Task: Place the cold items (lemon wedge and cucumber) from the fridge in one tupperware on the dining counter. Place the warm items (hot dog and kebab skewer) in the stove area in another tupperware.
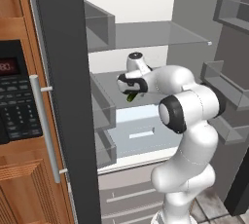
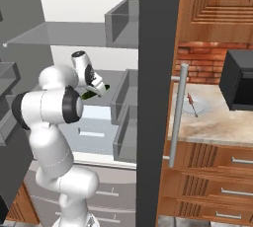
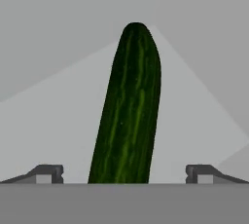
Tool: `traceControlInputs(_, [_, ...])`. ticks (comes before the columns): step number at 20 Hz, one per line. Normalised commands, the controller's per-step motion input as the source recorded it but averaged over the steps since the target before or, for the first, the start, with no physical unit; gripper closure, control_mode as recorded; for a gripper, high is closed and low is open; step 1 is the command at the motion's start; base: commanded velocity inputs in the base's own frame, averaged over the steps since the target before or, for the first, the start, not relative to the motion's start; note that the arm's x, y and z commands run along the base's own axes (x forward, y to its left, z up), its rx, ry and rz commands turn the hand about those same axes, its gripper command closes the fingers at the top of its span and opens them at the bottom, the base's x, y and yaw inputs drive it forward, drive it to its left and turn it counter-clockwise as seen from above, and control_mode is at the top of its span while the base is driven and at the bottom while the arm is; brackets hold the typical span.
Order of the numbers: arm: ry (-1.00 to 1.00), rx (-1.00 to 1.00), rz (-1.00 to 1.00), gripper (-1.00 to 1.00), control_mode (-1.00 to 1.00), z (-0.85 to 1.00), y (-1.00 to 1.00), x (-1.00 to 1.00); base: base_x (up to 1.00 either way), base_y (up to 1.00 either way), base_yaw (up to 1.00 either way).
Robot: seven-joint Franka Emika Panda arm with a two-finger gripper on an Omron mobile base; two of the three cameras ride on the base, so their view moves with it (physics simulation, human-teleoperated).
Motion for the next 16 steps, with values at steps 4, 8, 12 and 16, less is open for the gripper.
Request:
traceControlInputs(4, [0.08,0.00,0.00,-1.00,-1.00,-0.18,0.00,0.13,0.00,0.00,0.00])
traceControlInputs(8, [0.07,0.00,0.00,-1.00,-1.00,-0.22,0.00,0.23,0.00,0.00,0.00])
traceControlInputs(12, [0.05,0.00,0.00,-1.00,-1.00,-0.21,0.00,0.03,0.00,0.00,0.00])
traceControlInputs(16, [0.11,0.00,0.00,1.00,-1.00,-0.18,0.00,0.00,0.00,0.00,0.00])
